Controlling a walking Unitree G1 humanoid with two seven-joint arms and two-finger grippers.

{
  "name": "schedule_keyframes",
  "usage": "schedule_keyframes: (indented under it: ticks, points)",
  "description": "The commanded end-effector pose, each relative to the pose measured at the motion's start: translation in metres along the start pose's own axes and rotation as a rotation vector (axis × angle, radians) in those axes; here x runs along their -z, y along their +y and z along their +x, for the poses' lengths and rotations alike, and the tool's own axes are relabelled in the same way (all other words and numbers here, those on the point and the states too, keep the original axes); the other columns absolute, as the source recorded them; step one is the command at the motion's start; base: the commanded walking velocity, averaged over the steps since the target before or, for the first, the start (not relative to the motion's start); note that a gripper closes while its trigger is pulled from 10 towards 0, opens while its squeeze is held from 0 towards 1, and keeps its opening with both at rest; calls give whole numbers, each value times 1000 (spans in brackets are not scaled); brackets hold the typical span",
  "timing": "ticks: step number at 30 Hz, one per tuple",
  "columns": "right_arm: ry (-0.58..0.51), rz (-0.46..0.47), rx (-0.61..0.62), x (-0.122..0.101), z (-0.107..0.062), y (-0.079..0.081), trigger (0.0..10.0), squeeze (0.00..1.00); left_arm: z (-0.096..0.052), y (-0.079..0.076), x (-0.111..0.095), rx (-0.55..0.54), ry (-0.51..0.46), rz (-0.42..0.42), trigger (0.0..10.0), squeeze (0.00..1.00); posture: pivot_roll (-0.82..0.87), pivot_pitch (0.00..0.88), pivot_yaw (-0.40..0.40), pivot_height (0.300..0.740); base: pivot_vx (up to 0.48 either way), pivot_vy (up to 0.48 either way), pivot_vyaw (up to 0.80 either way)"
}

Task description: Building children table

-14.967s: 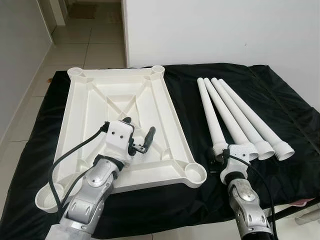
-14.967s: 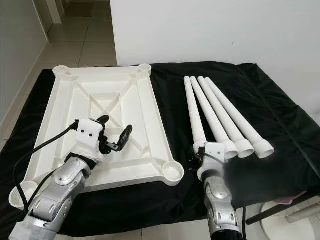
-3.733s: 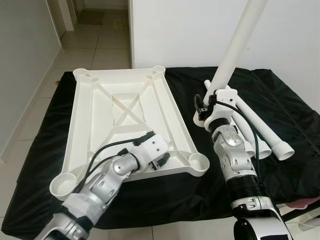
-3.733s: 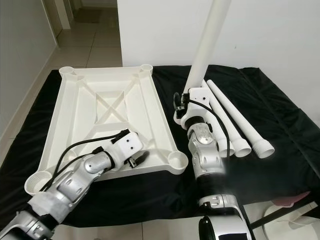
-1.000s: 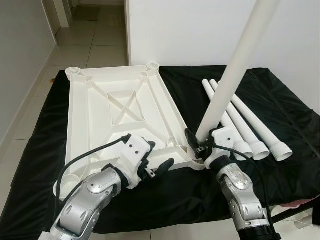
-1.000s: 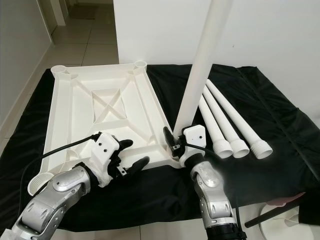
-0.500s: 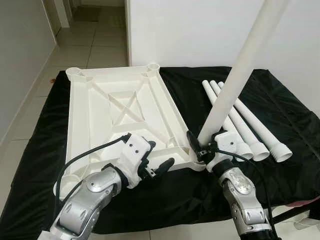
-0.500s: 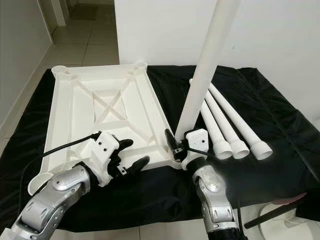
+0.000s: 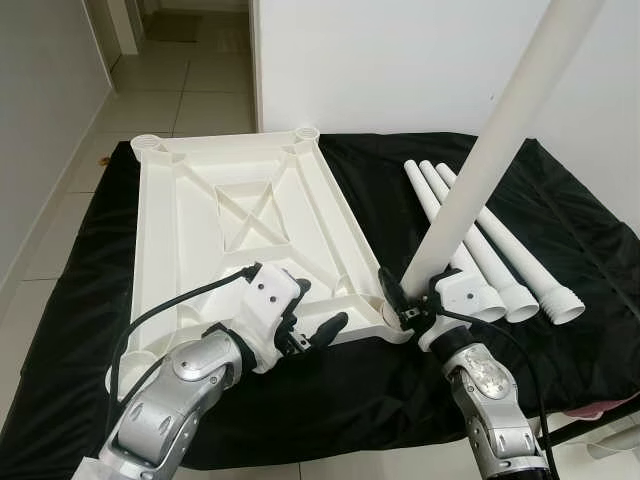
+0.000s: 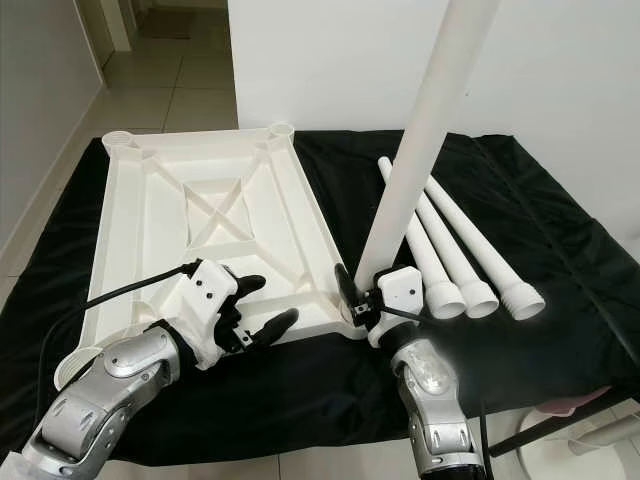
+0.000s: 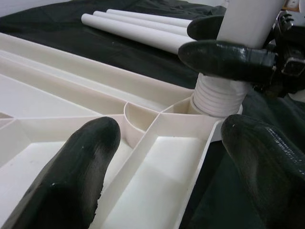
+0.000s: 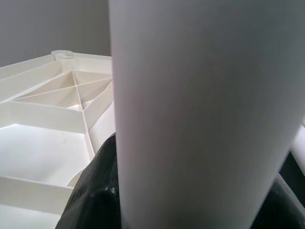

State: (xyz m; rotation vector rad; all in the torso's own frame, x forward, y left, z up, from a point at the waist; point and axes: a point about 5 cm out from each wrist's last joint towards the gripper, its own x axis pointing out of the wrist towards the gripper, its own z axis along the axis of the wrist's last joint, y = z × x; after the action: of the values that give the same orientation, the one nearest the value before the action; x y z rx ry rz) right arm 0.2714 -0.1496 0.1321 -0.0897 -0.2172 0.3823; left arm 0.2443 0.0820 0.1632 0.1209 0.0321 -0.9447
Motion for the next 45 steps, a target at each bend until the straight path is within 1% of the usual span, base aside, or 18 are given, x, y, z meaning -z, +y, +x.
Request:
schedule_keyframes:
  ticks: [1,3,5,6,10,12,15,16,18,19,20,35,36,37,38,39,42,45]
  points:
    - [91,-5,-10,17,-7,0,10000,0,0,0,-1,16,1,-5,10000,0,-18,72,-23,740,0,0,0]
    - [87,-57,-50,17,-6,1,10000,0,0,0,-1,16,1,-2,10000,0,-19,71,-18,740,0,0,0]
    - [86,-73,-62,17,-5,2,10000,0,1,0,-2,16,1,0,10000,0,-19,71,-18,740,0,0,0]
    - [85,-110,-103,19,-5,3,10000,0,1,1,-2,16,0,2,10000,0,-17,72,-19,740,0,0,0]
    - [92,-111,-129,21,-6,4,10000,0,1,2,-3,13,-1,4,10000,0,-15,71,-19,740,0,0,0]
    - [97,-101,-134,22,-6,4,10000,0,2,2,-3,12,-1,4,10000,0,-15,71,-19,740,0,0,0]
    - [115,-41,-119,27,-6,3,10000,0,2,2,-3,9,-2,5,10000,0,-14,71,-20,740,0,0,0]
    - [115,-41,-119,27,-6,3,10000,0,2,2,-3,9,-2,5,10000,0,-14,71,-20,740,0,0,0]
    - [139,52,-74,33,-6,1,10000,0,2,3,-3,6,-3,5,10000,0,-13,71,-21,740,0,0,0]
    - [139,52,-74,33,-6,1,10000,0,2,3,-3,6,-3,5,10000,0,-13,71,-21,740,0,0,0]
    - [160,110,-45,36,-6,0,10000,0,1,3,-3,5,-2,5,10000,0,-12,74,-21,740,0,0,0]
    - [198,160,0,42,-5,-5,10000,0,2,2,-3,4,-4,4,10000,0,-18,75,-23,740,0,0,0]
    - [195,187,22,43,-5,-5,10000,0,2,2,-3,3,-4,4,10000,0,-18,75,-23,740,0,0,0]
    - [195,187,22,43,-5,-5,10000,0,2,2,-3,3,-4,4,10000,0,-18,75,-23,740,0,0,0]
    - [136,191,27,38,-7,-4,10000,0,2,2,-3,2,-5,5,10000,0,-18,77,-25,740,0,0,0]
    - [136,191,27,38,-7,-4,10000,0,2,2,-3,2,-5,5,10000,0,-18,77,-25,740,0,0,0]
    - [59,69,8,36,-17,-2,10000,0,2,2,-3,-2,-6,4,10000,0,-18,78,-26,740,0,0,0]
    - [52,43,3,38,-20,-1,10000,0,2,2,-3,-3,-4,4,10000,0,-18,78,-26,740,0,0,0]
